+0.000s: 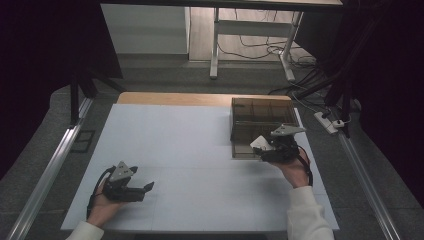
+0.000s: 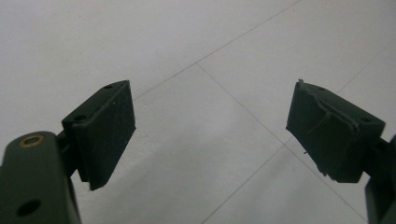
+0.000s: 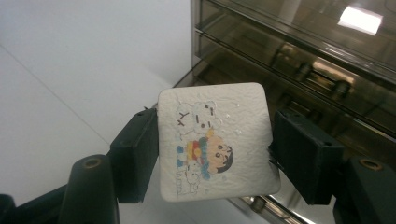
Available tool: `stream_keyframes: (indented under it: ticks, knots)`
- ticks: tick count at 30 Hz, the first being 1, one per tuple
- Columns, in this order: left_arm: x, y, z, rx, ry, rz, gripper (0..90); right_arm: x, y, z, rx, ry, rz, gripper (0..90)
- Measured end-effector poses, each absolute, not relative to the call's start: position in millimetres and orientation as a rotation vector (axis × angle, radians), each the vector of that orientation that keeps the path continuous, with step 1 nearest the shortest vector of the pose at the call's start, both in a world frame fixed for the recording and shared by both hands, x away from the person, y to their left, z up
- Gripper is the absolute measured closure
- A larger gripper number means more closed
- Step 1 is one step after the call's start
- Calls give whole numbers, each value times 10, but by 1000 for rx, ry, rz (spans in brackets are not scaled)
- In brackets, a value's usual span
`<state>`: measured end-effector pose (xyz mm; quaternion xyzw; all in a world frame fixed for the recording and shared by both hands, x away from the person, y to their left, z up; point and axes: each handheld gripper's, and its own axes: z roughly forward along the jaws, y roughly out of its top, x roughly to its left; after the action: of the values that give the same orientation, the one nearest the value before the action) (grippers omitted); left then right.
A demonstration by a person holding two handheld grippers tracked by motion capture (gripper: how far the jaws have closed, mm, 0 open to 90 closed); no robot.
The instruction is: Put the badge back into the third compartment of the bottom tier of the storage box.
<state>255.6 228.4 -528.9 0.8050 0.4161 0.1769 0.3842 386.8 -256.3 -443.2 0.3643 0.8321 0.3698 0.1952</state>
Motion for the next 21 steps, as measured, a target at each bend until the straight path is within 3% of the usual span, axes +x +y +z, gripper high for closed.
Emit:
stream_keyframes:
  ticks: [21]
  knots:
    - [2562,2280,-5291,2055,1060,450,152,3988,-2856,-4460,1209,2219,896,328]
